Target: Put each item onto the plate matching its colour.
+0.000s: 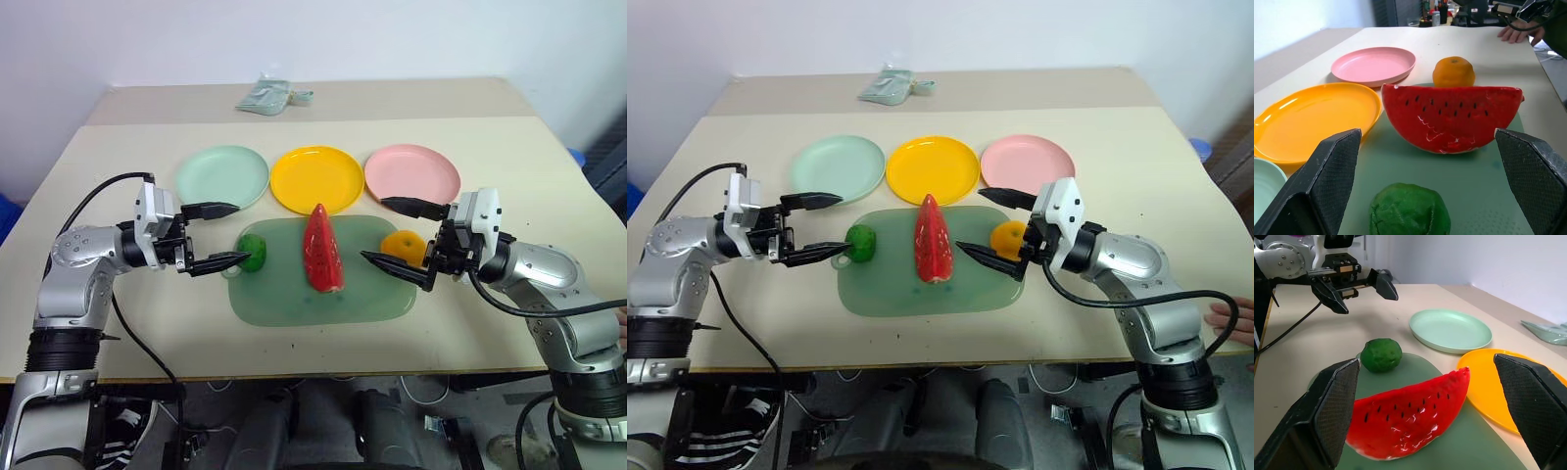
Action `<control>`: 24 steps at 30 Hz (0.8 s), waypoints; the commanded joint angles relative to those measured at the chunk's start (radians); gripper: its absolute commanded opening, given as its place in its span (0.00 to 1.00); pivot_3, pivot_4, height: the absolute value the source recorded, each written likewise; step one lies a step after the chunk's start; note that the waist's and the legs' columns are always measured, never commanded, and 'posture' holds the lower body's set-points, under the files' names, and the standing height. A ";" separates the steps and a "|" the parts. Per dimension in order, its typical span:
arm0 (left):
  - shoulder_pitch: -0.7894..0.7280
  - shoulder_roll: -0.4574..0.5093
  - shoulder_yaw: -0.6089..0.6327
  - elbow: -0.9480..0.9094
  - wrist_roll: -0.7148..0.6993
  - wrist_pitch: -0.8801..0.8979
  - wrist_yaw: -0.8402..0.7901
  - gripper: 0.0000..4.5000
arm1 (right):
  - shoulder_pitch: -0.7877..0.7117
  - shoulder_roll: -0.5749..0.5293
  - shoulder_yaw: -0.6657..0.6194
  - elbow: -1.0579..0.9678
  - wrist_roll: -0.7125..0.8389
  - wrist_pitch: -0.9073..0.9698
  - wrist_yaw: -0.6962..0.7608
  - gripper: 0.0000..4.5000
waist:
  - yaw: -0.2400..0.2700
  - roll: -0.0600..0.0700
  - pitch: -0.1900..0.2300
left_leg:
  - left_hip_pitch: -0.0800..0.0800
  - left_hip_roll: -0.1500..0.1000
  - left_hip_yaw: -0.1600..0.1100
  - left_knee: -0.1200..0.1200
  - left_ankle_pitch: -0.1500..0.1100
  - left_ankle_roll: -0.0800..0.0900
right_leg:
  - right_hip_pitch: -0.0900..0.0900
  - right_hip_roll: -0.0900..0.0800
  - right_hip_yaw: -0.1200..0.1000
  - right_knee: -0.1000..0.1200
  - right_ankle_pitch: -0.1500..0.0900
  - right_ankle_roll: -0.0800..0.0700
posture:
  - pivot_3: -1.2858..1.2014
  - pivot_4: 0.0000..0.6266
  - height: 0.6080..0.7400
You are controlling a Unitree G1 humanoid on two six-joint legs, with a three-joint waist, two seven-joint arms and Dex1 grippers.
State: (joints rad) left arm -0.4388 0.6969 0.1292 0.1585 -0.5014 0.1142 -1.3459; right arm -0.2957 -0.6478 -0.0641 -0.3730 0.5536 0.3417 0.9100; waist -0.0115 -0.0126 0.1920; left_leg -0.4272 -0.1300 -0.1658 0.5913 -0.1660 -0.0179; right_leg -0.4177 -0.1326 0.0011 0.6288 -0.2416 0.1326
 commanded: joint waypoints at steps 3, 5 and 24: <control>-0.027 -0.009 0.003 0.014 0.008 -0.032 0.004 1.00 | -0.020 -0.002 -0.023 -0.033 0.011 -0.012 -0.004 0.99 | 0.000 0.000 0.000 | 0.000 0.000 0.000 0.000 0.000 0.000 | 0.000 0.000 0.000 0.000 0.000 0.000 | 0.52 0.24 1.00; -0.033 -0.014 0.001 0.031 0.012 -0.034 0.003 1.00 | -0.016 -0.004 -0.025 -0.030 0.011 -0.011 -0.004 0.99 | -0.001 0.000 0.000 | 0.000 0.000 0.000 0.000 0.000 0.000 | 0.000 0.000 0.000 0.000 0.000 0.000 | 0.52 0.24 1.00; -0.125 -0.027 -0.001 0.107 0.046 -0.070 -0.001 1.00 | -0.060 0.003 -0.029 0.009 0.072 0.068 0.006 0.99 | 0.000 0.000 0.000 | 0.000 0.000 0.000 0.000 0.001 0.001 | 0.000 0.000 0.000 0.000 0.000 0.000 | 0.52 0.24 1.00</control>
State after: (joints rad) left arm -0.5497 0.6540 0.1199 0.2725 -0.4599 0.0569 -1.3478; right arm -0.3421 -0.6466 -0.0900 -0.3608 0.6125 0.4160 0.9019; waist -0.0116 -0.0127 0.1920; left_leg -0.4272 -0.1302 -0.1658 0.5914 -0.1652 -0.0166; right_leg -0.4176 -0.1323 0.0010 0.6286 -0.2413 0.1328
